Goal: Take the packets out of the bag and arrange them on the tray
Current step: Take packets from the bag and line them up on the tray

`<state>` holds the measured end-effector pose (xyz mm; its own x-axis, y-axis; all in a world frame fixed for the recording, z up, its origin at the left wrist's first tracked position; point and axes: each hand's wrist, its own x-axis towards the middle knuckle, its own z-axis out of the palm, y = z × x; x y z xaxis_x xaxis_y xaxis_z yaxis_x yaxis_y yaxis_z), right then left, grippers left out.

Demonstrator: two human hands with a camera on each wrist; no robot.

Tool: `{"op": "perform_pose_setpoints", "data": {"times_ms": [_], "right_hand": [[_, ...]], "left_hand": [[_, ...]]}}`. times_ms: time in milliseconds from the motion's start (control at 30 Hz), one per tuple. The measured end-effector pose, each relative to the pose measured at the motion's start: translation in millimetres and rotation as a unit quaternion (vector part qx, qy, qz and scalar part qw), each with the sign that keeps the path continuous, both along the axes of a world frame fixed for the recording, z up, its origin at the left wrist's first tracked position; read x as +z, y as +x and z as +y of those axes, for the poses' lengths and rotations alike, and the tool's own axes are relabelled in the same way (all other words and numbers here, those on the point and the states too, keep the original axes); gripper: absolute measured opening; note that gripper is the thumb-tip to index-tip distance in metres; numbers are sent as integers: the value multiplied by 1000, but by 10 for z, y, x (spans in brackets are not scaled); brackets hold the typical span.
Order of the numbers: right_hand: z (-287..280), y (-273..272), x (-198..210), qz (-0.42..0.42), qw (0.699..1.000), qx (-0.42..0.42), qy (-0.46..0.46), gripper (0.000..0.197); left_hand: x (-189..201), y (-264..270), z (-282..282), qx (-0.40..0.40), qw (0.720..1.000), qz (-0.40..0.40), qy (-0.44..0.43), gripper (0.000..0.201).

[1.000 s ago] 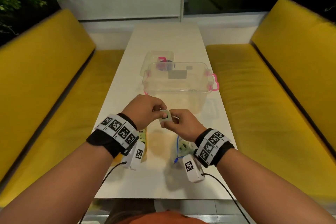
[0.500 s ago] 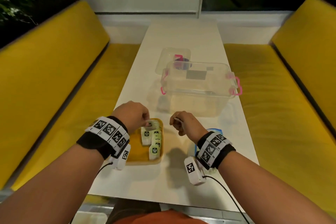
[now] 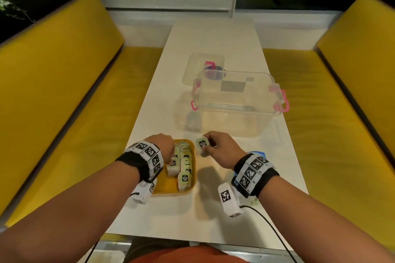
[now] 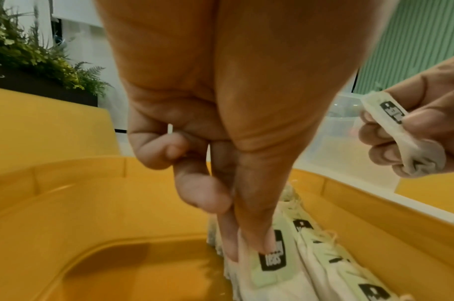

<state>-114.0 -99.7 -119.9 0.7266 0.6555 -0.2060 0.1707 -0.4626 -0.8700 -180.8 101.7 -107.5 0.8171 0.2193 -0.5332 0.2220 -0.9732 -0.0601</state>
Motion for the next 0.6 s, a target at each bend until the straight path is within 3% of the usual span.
{"op": "perform_pose_setpoints", "data": {"times_ms": [233, 400, 500, 600], "right_hand": [[66, -3, 3, 30, 999, -1, 26, 4], [141, -39, 5, 28, 999, 7, 26, 12], [194, -80, 34, 20, 999, 25, 18, 12], [232, -99, 66, 31, 999, 32, 28, 16]], "left_hand": [[-3, 2, 29, 11, 1000, -12, -26, 23], [224, -76, 57, 28, 980, -133, -149, 38], [355, -145, -57, 38, 949, -208, -233, 30], [414, -169, -144, 19, 942, -248, -224, 13]]}}
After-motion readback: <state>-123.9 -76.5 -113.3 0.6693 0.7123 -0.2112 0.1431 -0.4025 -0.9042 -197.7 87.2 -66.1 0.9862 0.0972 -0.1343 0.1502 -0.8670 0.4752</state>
